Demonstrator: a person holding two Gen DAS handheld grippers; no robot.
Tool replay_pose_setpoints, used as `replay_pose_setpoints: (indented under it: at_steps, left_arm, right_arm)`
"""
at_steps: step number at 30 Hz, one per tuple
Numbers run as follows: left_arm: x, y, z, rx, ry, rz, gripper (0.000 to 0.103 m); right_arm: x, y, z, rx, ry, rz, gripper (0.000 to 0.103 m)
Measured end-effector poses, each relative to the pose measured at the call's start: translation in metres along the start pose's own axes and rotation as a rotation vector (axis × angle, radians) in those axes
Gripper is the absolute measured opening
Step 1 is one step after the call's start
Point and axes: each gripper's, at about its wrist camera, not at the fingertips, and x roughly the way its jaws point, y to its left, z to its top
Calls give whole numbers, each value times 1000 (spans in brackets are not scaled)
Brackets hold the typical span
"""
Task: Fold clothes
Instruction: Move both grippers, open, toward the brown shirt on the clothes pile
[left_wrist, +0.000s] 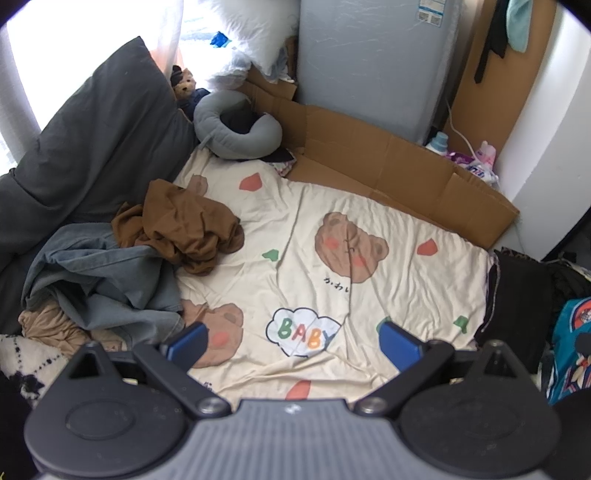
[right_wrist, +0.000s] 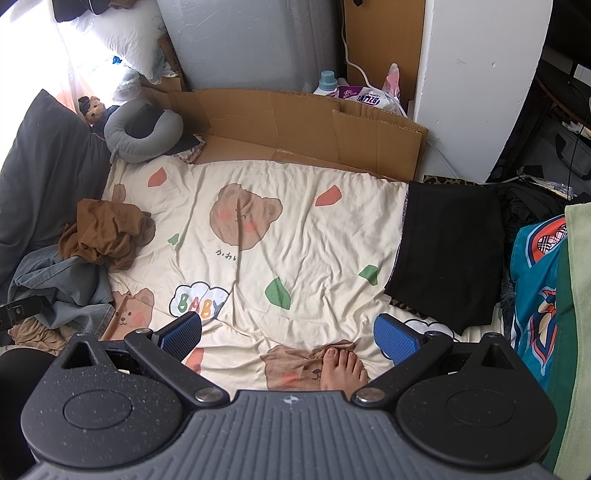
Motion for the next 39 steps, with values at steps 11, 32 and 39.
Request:
replay_pose_setpoints:
  at_steps: [11, 32, 39]
  left_arm:
    - [0, -1, 0, 13, 1, -14, 100]
    - [-1, -14, 4, 7, 4, -11, 100]
    - [-2, -11, 3, 4, -2, -19, 100]
  right_arm:
    - [0, 0, 1, -2, 2, -5, 102]
    - [-1, 1, 1, -13, 9, 32, 102]
    - [0, 0, 2, -8, 4, 24, 102]
